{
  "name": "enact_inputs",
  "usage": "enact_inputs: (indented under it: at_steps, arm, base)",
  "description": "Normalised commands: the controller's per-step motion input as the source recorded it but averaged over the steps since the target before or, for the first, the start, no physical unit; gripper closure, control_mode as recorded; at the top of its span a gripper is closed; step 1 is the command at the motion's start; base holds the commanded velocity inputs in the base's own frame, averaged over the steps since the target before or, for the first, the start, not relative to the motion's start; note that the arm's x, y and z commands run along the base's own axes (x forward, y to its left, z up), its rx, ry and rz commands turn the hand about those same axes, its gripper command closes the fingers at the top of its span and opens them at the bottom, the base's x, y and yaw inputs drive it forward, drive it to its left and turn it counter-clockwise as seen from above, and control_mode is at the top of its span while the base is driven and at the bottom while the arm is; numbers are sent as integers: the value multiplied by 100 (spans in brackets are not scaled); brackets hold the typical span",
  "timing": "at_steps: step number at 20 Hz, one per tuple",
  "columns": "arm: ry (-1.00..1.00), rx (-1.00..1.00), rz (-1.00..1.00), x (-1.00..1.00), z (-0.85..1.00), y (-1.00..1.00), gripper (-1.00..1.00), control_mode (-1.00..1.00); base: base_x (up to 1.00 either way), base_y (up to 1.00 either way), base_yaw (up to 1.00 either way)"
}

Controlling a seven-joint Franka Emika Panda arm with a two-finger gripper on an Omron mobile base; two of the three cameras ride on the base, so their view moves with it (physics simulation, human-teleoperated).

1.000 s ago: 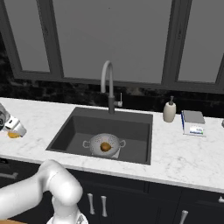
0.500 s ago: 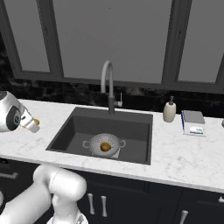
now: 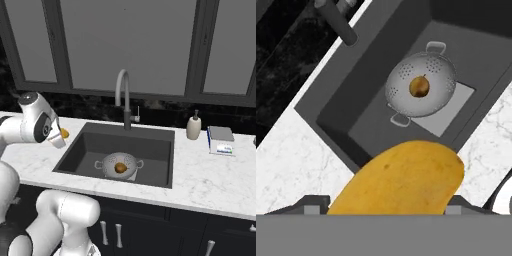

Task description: Put the colander in the sink, put the pear, mango in the colander, and turn on the sink faucet and pour water over the colander.

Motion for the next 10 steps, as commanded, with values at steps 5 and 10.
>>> enact_inputs:
  at_steps: [5, 10]
  arm:
    - [21, -2, -27, 33, -1, -44, 100, -100]
    - [25, -16, -22, 41, -10, -15, 100, -100]
  base:
    - [0, 0, 0]
    - [0, 0, 0]
